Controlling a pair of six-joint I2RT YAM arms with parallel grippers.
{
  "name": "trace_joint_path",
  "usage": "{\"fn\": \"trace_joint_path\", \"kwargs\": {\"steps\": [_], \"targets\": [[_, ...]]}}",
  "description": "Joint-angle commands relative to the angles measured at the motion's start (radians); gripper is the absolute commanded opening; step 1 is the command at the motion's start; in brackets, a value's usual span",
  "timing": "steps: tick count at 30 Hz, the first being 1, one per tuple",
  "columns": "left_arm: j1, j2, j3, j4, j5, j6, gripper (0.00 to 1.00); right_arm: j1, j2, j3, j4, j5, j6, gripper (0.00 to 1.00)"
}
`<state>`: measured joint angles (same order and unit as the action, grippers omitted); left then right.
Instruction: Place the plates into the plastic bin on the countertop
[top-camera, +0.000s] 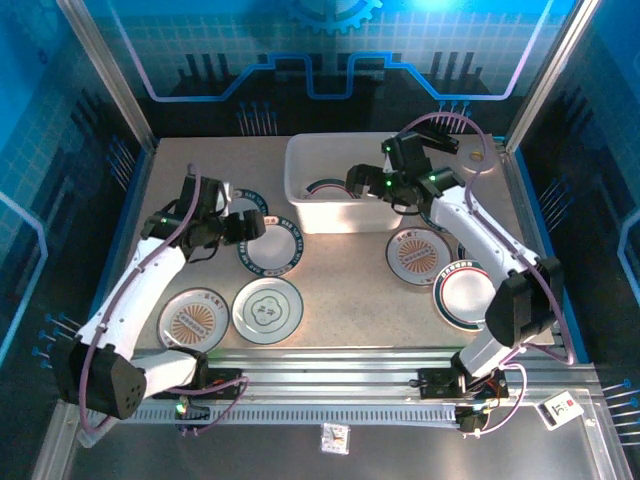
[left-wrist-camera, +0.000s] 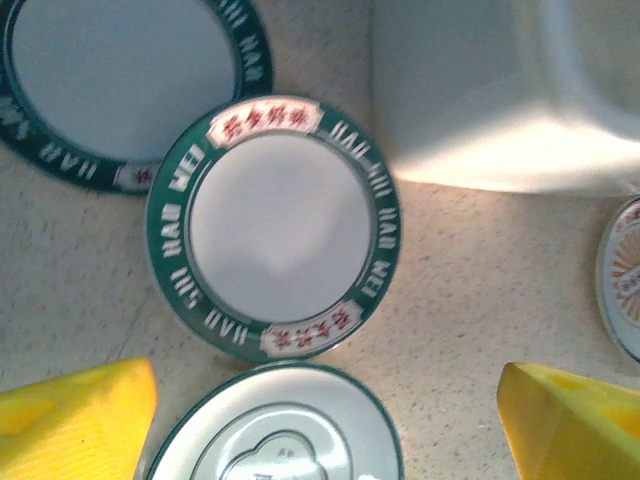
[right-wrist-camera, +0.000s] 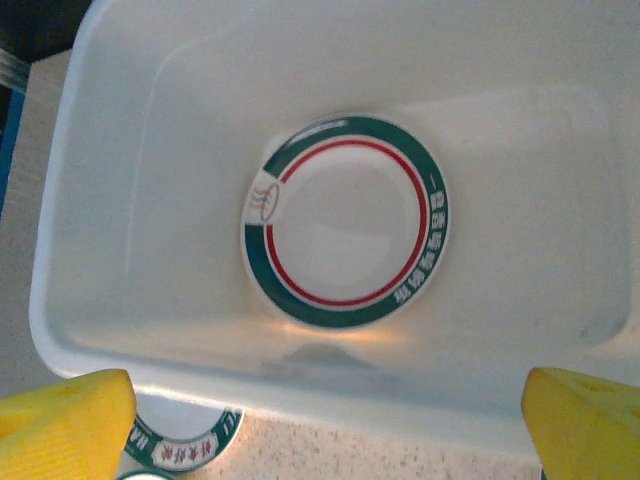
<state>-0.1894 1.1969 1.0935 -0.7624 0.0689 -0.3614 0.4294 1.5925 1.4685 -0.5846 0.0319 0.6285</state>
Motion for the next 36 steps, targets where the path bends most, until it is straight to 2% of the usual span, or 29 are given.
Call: {"fn": "trace_joint_path", "kwargs": {"steps": [1,7,11,16,24,36], "targets": [[0.011,-0.013,-0.072,0.029,0.043,-0.056,0.89,0.038,-0.058,-0.078,0.044,0.042,0.026,1.0],[0.011,-0.004,-0.177,0.1,0.037,-0.098,0.89,0.078,-0.093,-0.18,0.089,0.058,0.038,1.0],[0.011,0.044,-0.204,0.116,-0.039,-0.08,0.89,0.112,-0.1,-0.205,0.078,0.118,0.054,1.0],[0.014,0.104,-0.249,0.201,-0.082,-0.081,0.88,0.124,-0.124,-0.227,0.083,0.124,0.071,1.0],[0.053,0.209,-0.266,0.31,-0.08,-0.111,0.85,0.128,-0.168,-0.249,0.081,0.115,0.052,1.0],[0.094,0.31,-0.272,0.421,-0.008,-0.113,0.76,0.127,-0.236,-0.349,0.165,0.103,0.051,1.0]]}}
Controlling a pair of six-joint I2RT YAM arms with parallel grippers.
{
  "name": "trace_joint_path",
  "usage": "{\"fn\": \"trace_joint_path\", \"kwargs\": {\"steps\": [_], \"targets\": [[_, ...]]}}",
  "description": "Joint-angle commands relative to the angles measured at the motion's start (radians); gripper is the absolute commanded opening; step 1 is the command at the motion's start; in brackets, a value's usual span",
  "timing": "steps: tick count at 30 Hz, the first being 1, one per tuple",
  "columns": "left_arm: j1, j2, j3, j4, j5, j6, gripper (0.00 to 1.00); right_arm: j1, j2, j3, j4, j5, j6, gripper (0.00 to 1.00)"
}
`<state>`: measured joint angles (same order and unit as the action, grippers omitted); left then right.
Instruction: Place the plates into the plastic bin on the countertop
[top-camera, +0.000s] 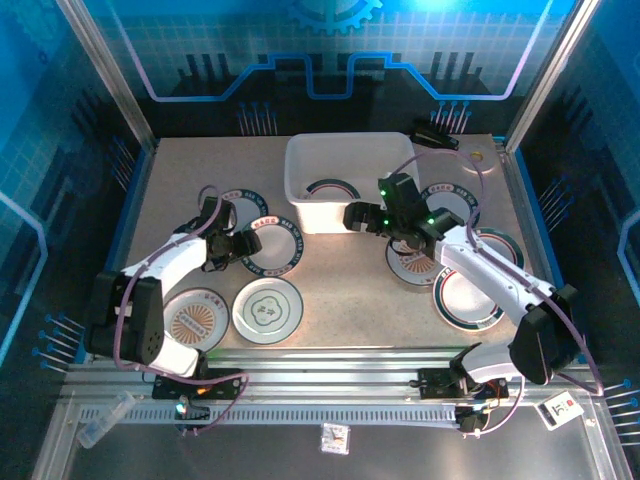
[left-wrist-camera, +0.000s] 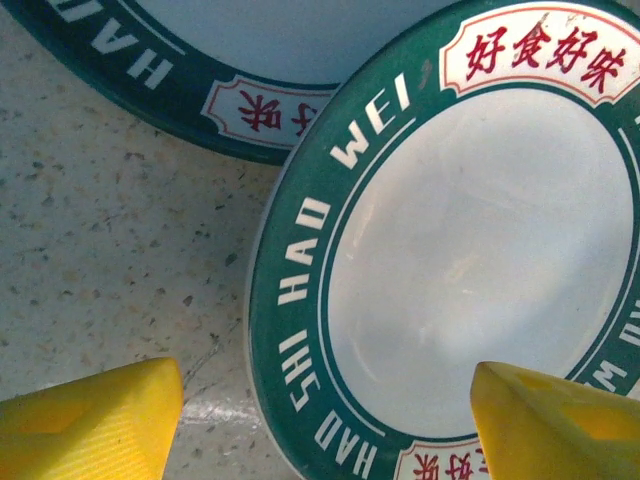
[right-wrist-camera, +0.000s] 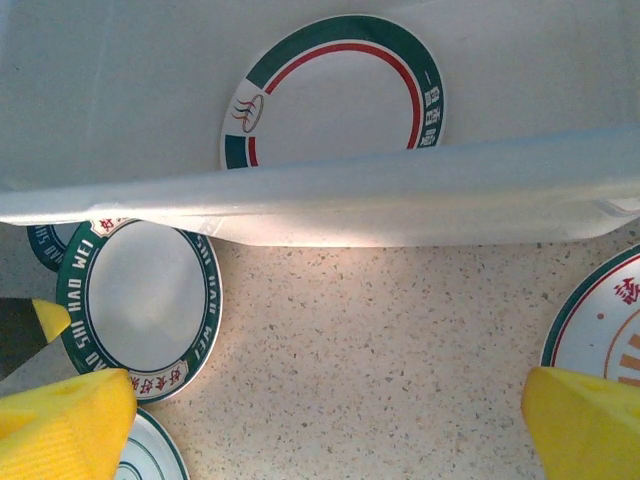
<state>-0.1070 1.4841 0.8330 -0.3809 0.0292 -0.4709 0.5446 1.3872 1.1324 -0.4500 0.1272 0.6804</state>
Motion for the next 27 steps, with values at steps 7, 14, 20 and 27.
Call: {"fn": "trace_joint_path", "kwargs": {"steps": [7,14,20,27], "targets": [[0.015,0.065,-0.019,0.081,0.059,-0.004,0.68,0.009,-0.044,-0.047,0.052,0.013,0.008,1.0],[0.015,0.097,-0.022,0.105,0.074,-0.005,0.58,0.007,-0.049,-0.072,0.069,0.012,0.018,1.0],[0.015,0.117,-0.023,0.102,0.071,0.0,0.49,0.011,-0.065,-0.094,0.077,0.042,0.022,1.0],[0.015,0.11,-0.021,0.094,0.073,0.008,0.35,0.011,-0.092,-0.126,0.102,0.059,0.025,1.0]]}}
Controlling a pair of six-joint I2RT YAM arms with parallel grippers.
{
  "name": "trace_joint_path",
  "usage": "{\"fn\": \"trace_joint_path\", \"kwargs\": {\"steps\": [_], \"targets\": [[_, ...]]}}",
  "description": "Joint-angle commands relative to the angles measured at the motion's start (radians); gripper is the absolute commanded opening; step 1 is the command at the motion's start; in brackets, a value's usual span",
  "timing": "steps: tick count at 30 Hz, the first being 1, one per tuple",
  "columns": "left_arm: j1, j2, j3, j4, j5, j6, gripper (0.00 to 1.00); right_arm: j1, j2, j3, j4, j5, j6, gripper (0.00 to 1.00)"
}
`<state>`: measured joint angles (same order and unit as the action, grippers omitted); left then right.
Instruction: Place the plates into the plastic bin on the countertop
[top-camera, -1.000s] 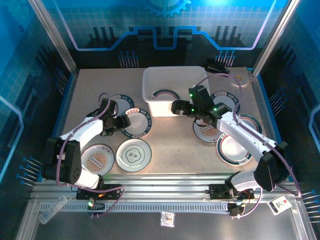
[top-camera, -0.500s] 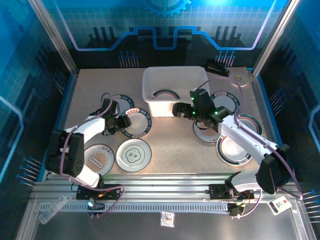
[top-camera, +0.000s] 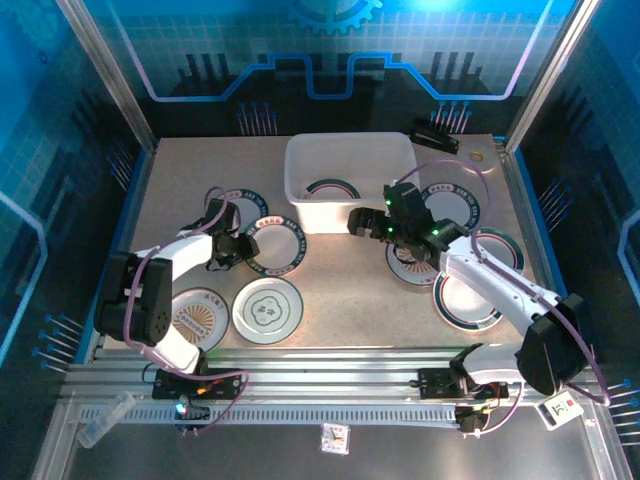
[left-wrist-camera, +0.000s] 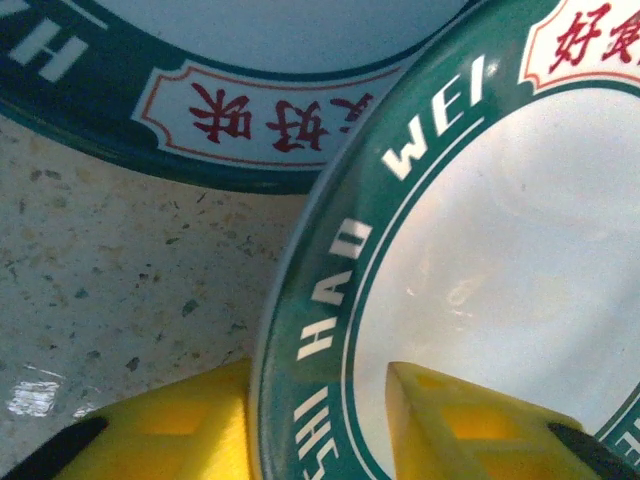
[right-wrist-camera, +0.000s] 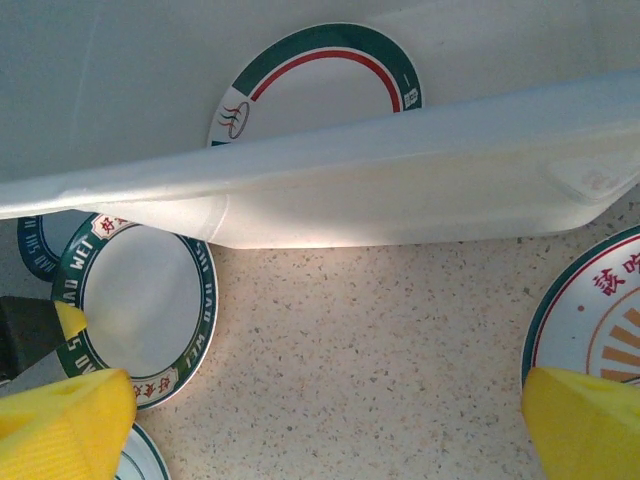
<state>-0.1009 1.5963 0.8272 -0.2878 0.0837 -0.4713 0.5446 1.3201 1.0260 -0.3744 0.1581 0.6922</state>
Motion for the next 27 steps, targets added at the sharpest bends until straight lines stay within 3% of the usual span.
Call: {"fn": "trace_joint_path", "kwargs": {"steps": [1,7,27], "targets": [[0.009,-0.005,-0.013,0.0,0.02,0.008,0.34,0.012,-0.026,-0.023,0.029,0.028,0.015,1.0],[0.009,-0.028,-0.014,-0.007,0.019,0.015,0.23,0.011,-0.037,-0.04,0.039,0.031,0.02,1.0],[0.009,-0.107,-0.013,-0.021,0.045,0.016,0.04,0.012,-0.076,-0.056,0.039,0.067,0.023,1.0]]}}
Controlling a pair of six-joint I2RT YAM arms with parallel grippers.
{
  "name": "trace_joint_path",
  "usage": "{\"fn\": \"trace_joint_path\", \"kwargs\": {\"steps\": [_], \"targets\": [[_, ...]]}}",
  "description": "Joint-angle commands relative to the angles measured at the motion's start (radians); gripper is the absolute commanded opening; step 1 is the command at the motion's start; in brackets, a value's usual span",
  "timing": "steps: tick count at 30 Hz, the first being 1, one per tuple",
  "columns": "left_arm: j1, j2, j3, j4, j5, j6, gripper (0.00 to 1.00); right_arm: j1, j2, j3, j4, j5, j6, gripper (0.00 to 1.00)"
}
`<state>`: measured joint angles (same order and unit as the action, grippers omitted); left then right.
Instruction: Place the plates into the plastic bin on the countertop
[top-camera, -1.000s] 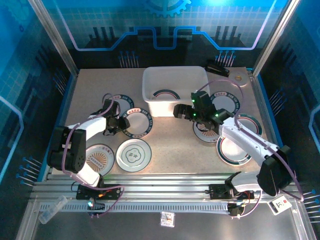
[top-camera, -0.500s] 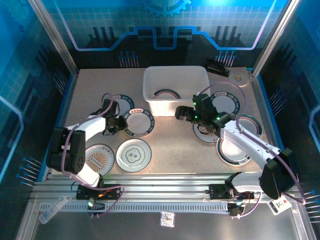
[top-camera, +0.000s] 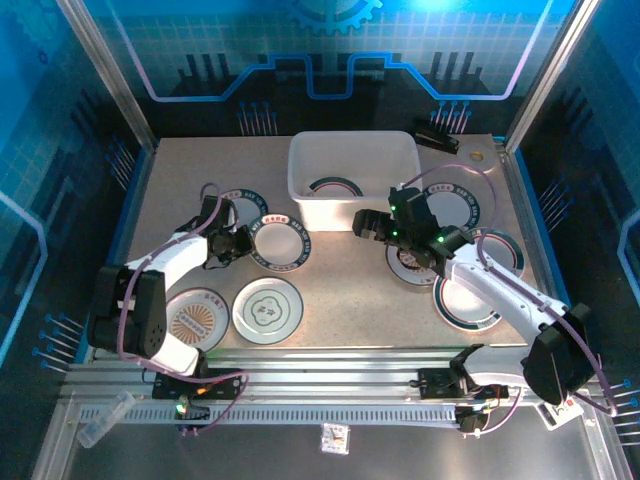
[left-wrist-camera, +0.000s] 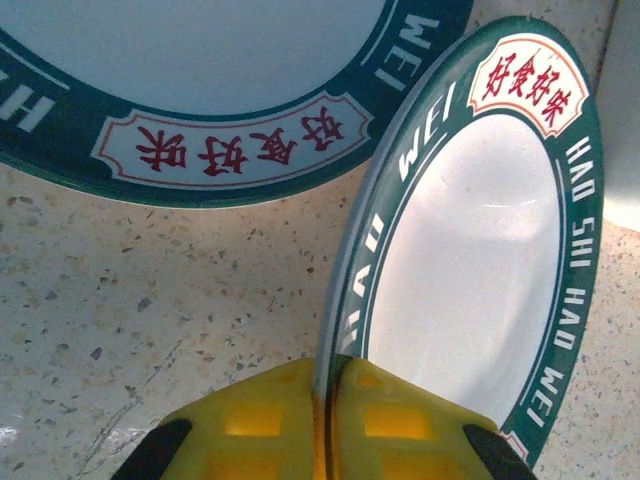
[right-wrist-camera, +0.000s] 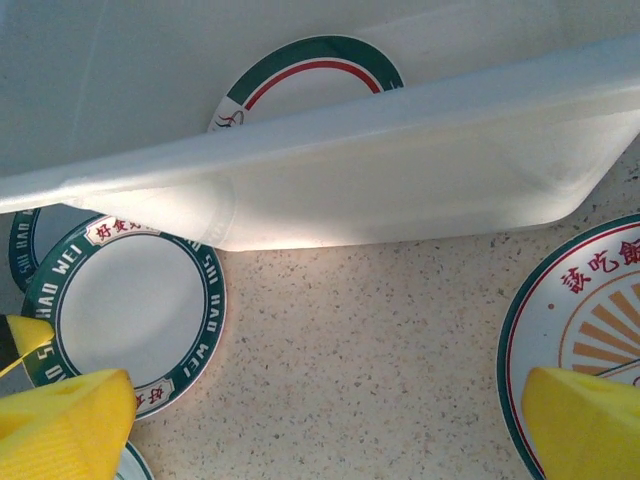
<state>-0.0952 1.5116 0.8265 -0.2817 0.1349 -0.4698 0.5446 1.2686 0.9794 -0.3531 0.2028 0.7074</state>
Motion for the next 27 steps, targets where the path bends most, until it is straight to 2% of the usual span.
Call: {"fn": "trace_joint_path", "kwargs": {"steps": [1,27], "targets": [[0.003,-0.029,-0.012,-0.03,-0.005,0.014,0.03,0.011,-0.024,-0.009,0.017,0.024,0.008,1.0],[0.02,-0.225,0.075,-0.195,0.012,0.024,0.0,0.007,-0.029,0.013,0.002,0.01,0.02,1.0]]}}
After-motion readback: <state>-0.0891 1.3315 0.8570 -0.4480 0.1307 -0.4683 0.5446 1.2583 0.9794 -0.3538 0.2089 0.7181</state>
